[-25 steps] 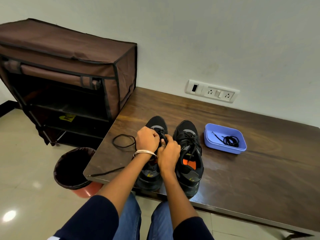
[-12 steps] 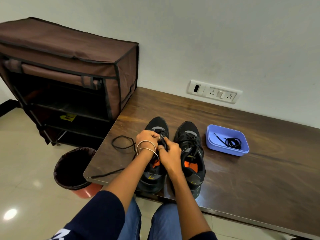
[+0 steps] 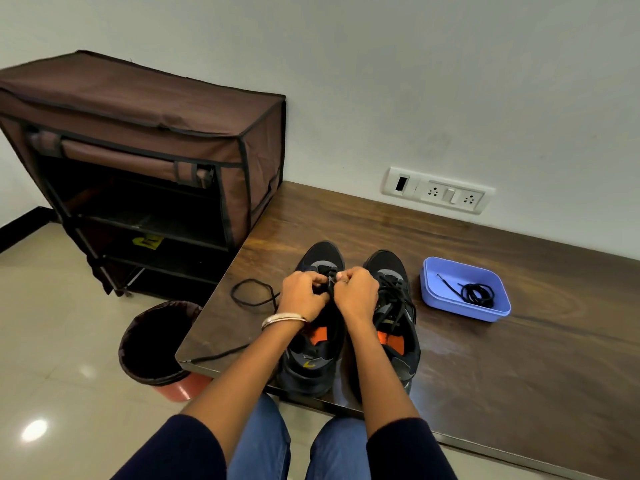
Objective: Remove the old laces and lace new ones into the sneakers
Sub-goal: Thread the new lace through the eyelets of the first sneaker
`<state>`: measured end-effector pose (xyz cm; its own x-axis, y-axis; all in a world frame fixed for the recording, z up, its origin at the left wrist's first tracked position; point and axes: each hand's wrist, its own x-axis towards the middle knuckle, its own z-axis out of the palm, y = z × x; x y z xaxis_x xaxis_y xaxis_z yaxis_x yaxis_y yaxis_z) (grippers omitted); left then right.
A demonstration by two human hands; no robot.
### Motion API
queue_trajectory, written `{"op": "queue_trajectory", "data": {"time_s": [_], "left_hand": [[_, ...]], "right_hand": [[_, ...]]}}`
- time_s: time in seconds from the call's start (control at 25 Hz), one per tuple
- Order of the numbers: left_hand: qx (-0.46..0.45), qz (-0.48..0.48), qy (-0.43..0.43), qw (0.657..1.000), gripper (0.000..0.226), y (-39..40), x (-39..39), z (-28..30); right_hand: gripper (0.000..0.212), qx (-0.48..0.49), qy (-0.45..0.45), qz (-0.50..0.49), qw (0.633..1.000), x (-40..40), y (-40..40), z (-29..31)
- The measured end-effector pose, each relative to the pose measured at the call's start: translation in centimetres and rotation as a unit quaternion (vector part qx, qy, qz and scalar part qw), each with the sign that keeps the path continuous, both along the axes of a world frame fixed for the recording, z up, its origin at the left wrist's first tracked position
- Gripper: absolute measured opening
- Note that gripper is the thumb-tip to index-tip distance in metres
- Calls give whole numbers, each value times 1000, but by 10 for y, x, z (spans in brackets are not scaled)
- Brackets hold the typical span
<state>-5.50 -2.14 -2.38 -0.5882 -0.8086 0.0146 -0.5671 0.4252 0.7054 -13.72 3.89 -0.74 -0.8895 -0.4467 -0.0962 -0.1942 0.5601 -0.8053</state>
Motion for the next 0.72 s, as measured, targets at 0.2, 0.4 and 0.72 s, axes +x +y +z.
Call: {"op": "queue_trajectory", "data": {"time_s": [0.2,0.4,0.72], "left_hand": [[-140,2,-111,984,39,9,5,-1],[-139,44,-100,984,54,12,6,-4],[-119,61,-76,988,73,10,5,-8]], "right_hand": [[23,-417,-298,-165,843,-6,26,58],[18,-466,-26,-135,874,-21,72,132],[25,190,95,130,968,-4,18,24]]}}
